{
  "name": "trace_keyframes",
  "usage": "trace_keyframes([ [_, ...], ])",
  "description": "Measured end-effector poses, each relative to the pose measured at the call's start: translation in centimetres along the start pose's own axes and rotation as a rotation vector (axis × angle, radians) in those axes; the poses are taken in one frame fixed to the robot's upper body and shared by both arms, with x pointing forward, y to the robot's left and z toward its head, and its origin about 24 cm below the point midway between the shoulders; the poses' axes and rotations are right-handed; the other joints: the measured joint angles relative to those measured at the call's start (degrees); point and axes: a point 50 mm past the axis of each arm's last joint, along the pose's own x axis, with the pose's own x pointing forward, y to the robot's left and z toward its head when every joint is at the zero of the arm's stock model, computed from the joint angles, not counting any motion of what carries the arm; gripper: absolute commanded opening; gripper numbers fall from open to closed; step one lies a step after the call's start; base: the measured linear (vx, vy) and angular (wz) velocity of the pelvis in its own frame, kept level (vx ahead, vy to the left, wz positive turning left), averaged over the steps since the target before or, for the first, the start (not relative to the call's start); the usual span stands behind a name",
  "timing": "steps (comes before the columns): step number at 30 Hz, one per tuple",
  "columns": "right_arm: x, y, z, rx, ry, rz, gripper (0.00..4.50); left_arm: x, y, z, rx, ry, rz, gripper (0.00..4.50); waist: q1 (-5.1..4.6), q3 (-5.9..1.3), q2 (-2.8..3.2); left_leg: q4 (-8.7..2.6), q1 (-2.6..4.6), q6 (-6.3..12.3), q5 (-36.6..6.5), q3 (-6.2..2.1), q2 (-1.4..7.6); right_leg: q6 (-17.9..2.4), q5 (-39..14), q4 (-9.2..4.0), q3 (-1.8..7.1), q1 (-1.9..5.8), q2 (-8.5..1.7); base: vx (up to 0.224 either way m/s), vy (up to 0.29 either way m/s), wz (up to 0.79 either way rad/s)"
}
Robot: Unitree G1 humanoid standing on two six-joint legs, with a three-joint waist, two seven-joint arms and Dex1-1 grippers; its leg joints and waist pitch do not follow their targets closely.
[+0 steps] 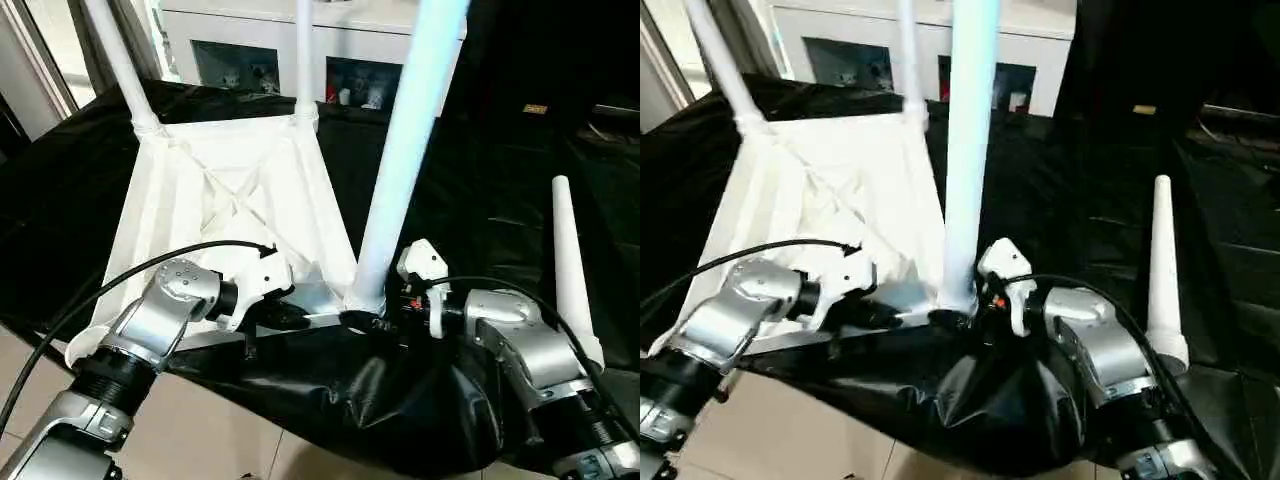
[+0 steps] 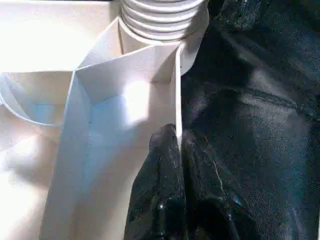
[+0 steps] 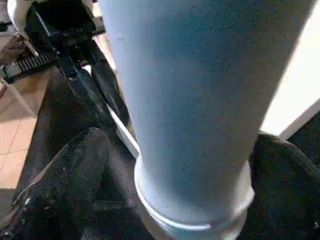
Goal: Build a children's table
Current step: Rotate leg to tighten
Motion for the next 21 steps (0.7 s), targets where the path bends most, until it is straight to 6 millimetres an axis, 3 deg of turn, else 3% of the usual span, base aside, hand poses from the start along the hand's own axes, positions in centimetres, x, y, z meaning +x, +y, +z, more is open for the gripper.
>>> trace_keyframes([
  [14,0.0,-0.33,-0.22,0.004,0.016,-0.009,3.03,0.12,-0.1,-0.08,-0.001,0.006,-0.011,0.0,0.03,0.0,0.0,0.71,-0.02,0.14,-0.09,0.0,0.03,0.0,0.0,0.63,0.06,0.0,-0.07,0.0,0.0,0.0],
  [21,0.02,-0.34,-0.29,0.002,0.015,-0.01,2.74,0.14,-0.11,-0.1,-0.001,0.009,-0.012,0.0,0.01,0.0,0.0,0.79,-0.02,0.14,-0.09,0.0,0.04,0.0,0.0,0.71,0.08,0.0,-0.07,0.0,0.0,0.0],
])
